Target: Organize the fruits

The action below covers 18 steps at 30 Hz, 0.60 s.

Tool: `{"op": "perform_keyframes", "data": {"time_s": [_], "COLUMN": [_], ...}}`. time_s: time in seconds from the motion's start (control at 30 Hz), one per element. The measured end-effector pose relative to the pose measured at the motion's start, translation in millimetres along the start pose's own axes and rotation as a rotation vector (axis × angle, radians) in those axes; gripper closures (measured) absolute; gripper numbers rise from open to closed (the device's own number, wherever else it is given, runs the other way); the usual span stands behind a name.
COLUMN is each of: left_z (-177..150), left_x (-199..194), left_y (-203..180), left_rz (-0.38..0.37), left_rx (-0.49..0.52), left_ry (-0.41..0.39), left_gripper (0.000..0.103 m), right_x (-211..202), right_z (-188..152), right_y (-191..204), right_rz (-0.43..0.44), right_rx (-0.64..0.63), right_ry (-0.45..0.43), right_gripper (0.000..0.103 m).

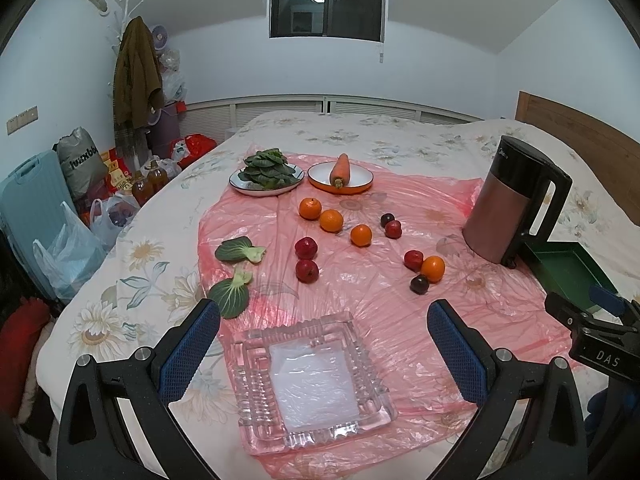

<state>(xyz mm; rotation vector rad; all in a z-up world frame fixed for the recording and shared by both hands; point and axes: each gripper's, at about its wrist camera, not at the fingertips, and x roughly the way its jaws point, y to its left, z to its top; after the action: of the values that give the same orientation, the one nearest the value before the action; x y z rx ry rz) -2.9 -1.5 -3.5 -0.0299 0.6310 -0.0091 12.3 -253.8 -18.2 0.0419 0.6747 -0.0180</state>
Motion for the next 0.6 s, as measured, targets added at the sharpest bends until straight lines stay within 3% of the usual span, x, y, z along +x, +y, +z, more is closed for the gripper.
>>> {"op": "perform_keyframes", "data": {"time_s": [0.6], "left_z": [-2.3], "left_x": [3.4], "left_y": [1.6], "left_rz": [-0.003], "left_rx": [-0.007], "left_ry": [0.011], "left_gripper": [0.001], "right_x": [1.8], "right_z": [-5.8], "right_y": [3.0], "right_rz": [-0.003], "right_rx": [0.003], "right_ry": [0.010], "right_gripper": [0.000]}}
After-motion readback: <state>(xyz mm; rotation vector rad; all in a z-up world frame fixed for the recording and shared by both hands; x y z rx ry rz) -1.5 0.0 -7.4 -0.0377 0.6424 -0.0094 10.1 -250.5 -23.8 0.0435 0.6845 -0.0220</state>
